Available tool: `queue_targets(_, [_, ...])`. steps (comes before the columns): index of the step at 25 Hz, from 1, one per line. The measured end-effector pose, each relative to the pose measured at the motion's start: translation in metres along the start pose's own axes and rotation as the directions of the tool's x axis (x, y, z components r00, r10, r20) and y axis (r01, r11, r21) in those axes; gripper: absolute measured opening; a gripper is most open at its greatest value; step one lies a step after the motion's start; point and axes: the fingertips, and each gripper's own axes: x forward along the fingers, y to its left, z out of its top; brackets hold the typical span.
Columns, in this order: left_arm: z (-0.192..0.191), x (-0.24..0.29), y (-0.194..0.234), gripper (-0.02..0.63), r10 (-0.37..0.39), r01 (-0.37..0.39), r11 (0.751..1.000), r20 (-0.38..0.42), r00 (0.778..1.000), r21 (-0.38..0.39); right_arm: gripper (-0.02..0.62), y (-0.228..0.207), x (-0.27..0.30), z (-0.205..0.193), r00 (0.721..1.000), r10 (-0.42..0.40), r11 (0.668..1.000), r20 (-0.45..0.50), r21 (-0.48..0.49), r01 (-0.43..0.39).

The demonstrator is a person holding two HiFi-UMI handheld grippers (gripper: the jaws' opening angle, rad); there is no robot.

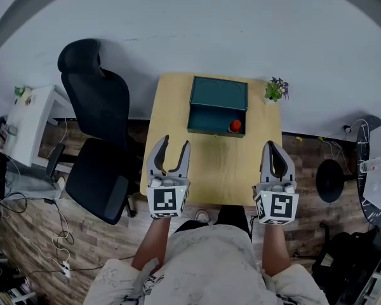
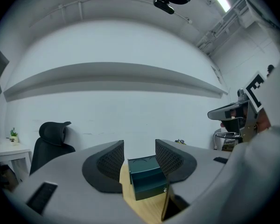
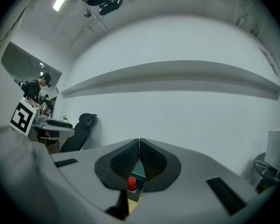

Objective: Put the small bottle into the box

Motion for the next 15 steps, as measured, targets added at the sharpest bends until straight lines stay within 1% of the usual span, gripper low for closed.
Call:
queue_targets(6, [-0.0007, -0.0039, 0.0, 0.207, 0.001, -0.001, 1.0, -0.003, 1.0, -0.007, 0.017, 0.0037, -0.0043, 0.0022, 1.0, 0.001, 1.0, 0.002, -0.002, -0.001])
queue_targets(10, [-0.0024, -0.0053, 0.0034, 0.154, 0.015, -0.015, 1.0, -0.019, 1.0, -0.019, 0.017, 0.0065, -0.007, 0.0027, 1.0, 0.003, 1.0, 0.003, -0.004, -0.003])
queue_targets(13, [0.0005, -0.0069, 0.0049, 0.108, 0.026, -0.026, 1.0, -0.013, 1.0, -0.015, 0.017, 0.0059, -0.0082, 0.0035, 1.0, 0.004, 1.0, 0.006, -0.004, -0.004])
queue_targets(15, [0.0039, -0.0097, 0.0086, 0.054, 0.047, -0.047, 0.999, -0.003, 0.999, -0.014, 0.017, 0.0061, -0.0093, 0.0046, 1.0, 0.005, 1.0, 0.009, -0.004, -0.005])
